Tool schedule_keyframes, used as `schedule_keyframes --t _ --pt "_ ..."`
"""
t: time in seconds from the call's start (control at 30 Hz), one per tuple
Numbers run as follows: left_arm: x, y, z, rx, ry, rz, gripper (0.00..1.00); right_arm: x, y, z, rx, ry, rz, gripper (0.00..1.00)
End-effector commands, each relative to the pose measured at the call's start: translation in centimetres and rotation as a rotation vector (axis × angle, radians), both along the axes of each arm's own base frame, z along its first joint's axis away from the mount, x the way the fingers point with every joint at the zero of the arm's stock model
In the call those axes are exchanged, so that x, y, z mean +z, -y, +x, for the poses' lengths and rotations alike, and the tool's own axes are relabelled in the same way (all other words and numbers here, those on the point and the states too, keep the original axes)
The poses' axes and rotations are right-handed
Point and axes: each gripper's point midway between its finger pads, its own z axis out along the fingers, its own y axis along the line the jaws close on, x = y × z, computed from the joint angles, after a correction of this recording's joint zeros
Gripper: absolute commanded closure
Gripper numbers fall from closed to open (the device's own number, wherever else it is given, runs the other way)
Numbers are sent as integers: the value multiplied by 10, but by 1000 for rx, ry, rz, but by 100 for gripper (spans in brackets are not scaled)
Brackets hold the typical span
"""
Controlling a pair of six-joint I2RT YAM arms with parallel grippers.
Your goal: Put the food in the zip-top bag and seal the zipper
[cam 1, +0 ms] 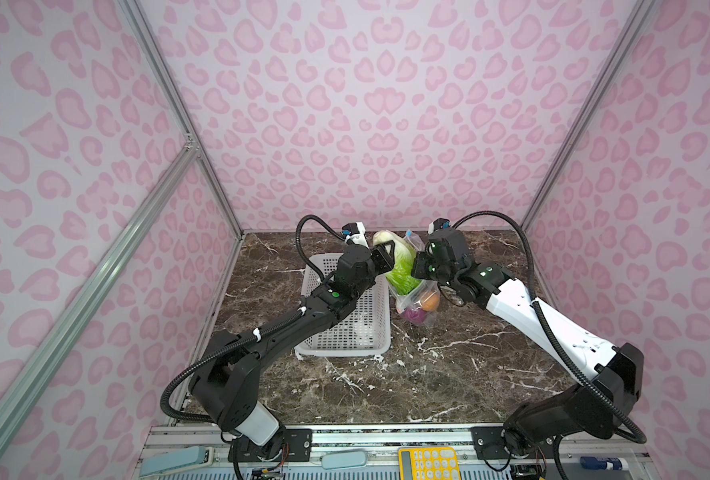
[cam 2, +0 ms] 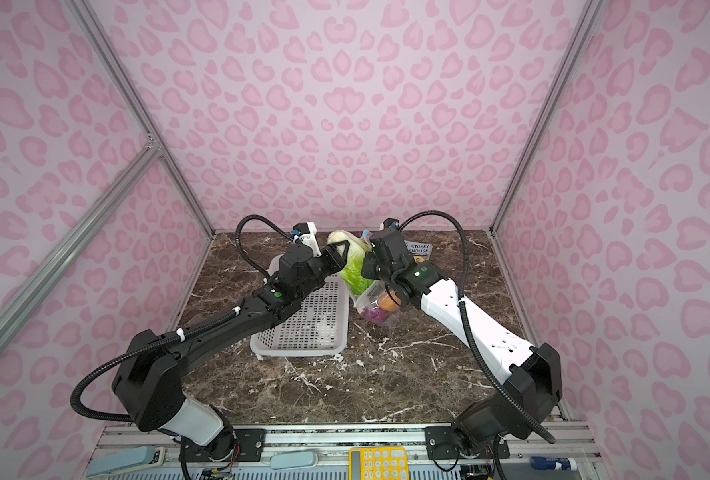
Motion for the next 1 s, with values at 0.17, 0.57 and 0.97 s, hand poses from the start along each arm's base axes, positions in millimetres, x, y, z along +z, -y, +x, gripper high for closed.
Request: schedule_keyframes --t 0.17,0.57,0.97 --pt "59 3 6 6 149 -76 63 18 -18 -2 37 0 94 100" --pt "25 34 -16 -102 115 -15 63 43 -9 3 -28 114 225 100" --pt "-20 62 -49 -206 79 218 63 18 16 7 -75 105 223 100"
